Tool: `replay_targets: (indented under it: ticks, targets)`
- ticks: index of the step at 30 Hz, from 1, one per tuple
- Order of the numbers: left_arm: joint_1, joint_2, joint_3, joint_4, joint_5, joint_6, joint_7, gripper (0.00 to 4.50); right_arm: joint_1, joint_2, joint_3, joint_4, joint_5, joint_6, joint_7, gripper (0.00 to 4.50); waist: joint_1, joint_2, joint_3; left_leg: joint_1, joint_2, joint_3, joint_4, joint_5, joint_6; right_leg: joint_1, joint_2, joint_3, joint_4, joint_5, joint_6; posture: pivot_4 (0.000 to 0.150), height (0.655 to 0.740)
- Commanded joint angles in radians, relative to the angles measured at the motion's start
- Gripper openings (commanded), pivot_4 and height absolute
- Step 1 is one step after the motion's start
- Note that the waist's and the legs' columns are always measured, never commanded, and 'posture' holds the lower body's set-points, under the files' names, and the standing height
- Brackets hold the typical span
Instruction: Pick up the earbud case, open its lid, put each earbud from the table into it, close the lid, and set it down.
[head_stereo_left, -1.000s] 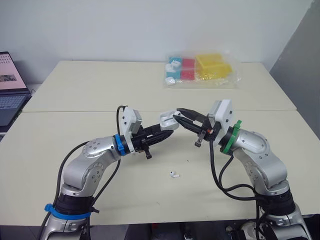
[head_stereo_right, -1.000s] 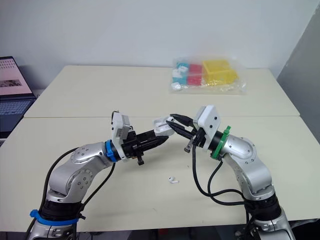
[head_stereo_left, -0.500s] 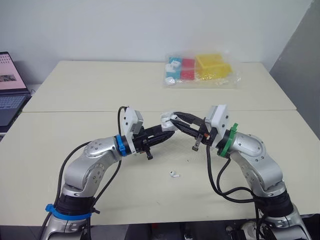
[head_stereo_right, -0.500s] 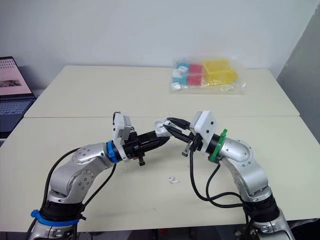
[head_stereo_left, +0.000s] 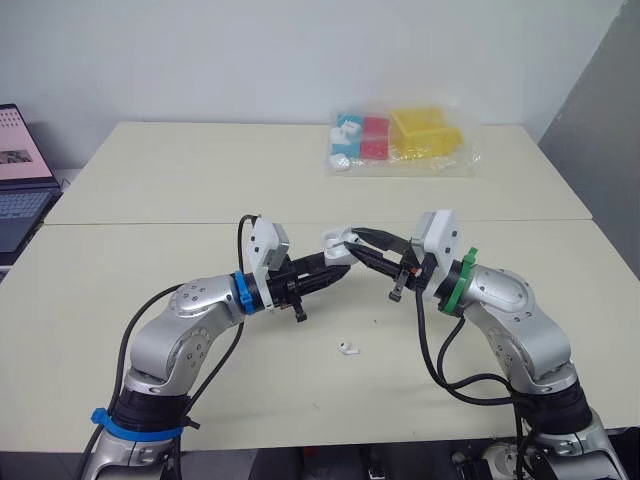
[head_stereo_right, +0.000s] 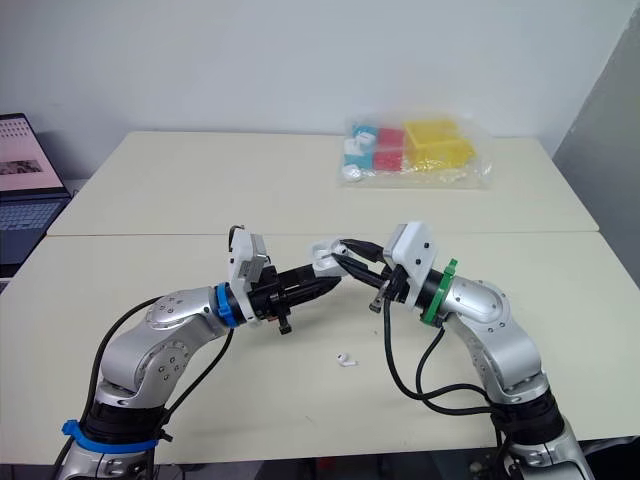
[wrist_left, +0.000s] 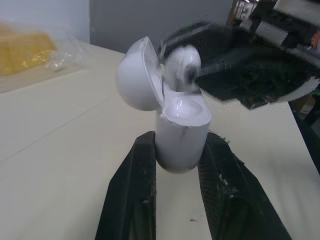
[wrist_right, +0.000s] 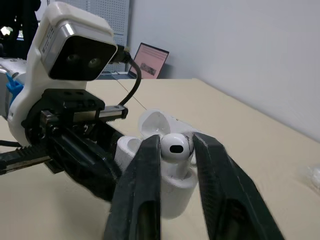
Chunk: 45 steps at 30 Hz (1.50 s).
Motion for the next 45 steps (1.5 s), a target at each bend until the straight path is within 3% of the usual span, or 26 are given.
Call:
replay_targets:
  ticks: [1,6,11,14,17,23,28,34,44,45]
  targets:
    - [-0.015,0.0,0.006,-0.044,0.013,-0.053,-0.012,0.79,-0.02,-0.018,-0.029,-0.057,0.044,0.051,0.001,2.52,0.0,0.0,0.0,0.0,0.0,0.0,0.0,0.0,0.0,0.0,0.0,0.0,0.0,0.0,0.0,0.15,0.74]
    - [-0.016,-0.009,0.002,-0.031,0.035,-0.072,-0.003,0.79,-0.035,-0.059,-0.092,-0.119,0.128,0.14,-0.003,2.53,0.0,0.0,0.0,0.0,0.0,0.0,0.0,0.0,0.0,0.0,0.0,0.0,0.0,0.0,0.0,0.15,0.74]
    - [-0.007,-0.022,0.033,0.023,0.081,-0.113,0.048,0.79,0.001,-0.259,-0.217,-0.247,0.273,0.274,0.084,2.53,0.002,0.0,0.0,-0.002,0.0,0.0,0.0,0.0,0.0,0.0,0.0,-0.001,-0.002,0.0,0.0,0.15,0.74]
    - [0.001,-0.01,0.046,0.061,0.124,-0.168,0.056,0.79,0.044,-0.423,-0.163,-0.273,0.211,0.279,0.168,2.53,0.003,0.0,0.0,-0.001,0.0,0.0,0.0,0.0,0.0,0.0,0.0,-0.002,-0.003,0.0,0.0,0.15,0.74]
    - [0.018,0.007,0.044,0.076,0.157,-0.21,0.042,0.79,0.041,-0.476,-0.077,-0.281,0.148,0.314,0.135,2.53,-0.003,0.0,0.0,-0.001,0.0,0.0,-0.001,0.0,0.0,0.0,-0.001,-0.001,-0.003,0.0,0.0,0.15,0.74]
    - [0.082,0.039,0.048,0.041,0.165,-0.223,0.021,0.79,-0.053,-0.389,0.253,-0.217,-0.048,0.387,0.062,2.53,-0.003,0.0,0.0,0.001,0.001,0.0,-0.001,0.0,0.0,0.0,-0.001,-0.001,-0.001,0.0,0.0,0.15,0.74]
    - [0.101,0.048,0.05,0.018,0.156,-0.206,0.021,0.79,-0.074,-0.269,0.379,-0.153,-0.121,0.411,0.025,2.53,0.0,0.0,0.0,-0.002,0.001,0.0,-0.001,0.0,0.0,-0.001,-0.001,-0.002,-0.002,0.0,0.0,0.15,0.74]
    - [0.101,0.049,0.047,0.014,0.155,-0.199,0.017,0.79,-0.075,-0.187,0.43,-0.053,-0.187,0.381,0.015,2.53,0.001,0.0,0.0,-0.004,0.0,-0.001,0.0,0.0,0.0,-0.001,-0.002,-0.002,-0.003,0.0,0.001,0.15,0.74]
    - [0.102,0.048,0.048,0.013,0.159,-0.198,0.018,0.79,-0.018,-0.189,0.428,0.009,-0.216,0.367,0.061,2.53,0.001,0.0,0.0,-0.003,0.001,-0.001,0.0,0.0,0.0,-0.001,-0.001,-0.004,-0.002,0.0,0.0,0.15,0.74]
    - [0.103,0.048,0.048,0.012,0.16,-0.198,0.018,0.79,-0.017,-0.183,0.426,0.01,-0.217,0.372,0.061,2.36,0.001,0.0,0.0,-0.003,0.0,-0.001,0.0,0.0,0.0,-0.001,-0.001,-0.003,-0.002,0.0,0.0,0.15,0.74]
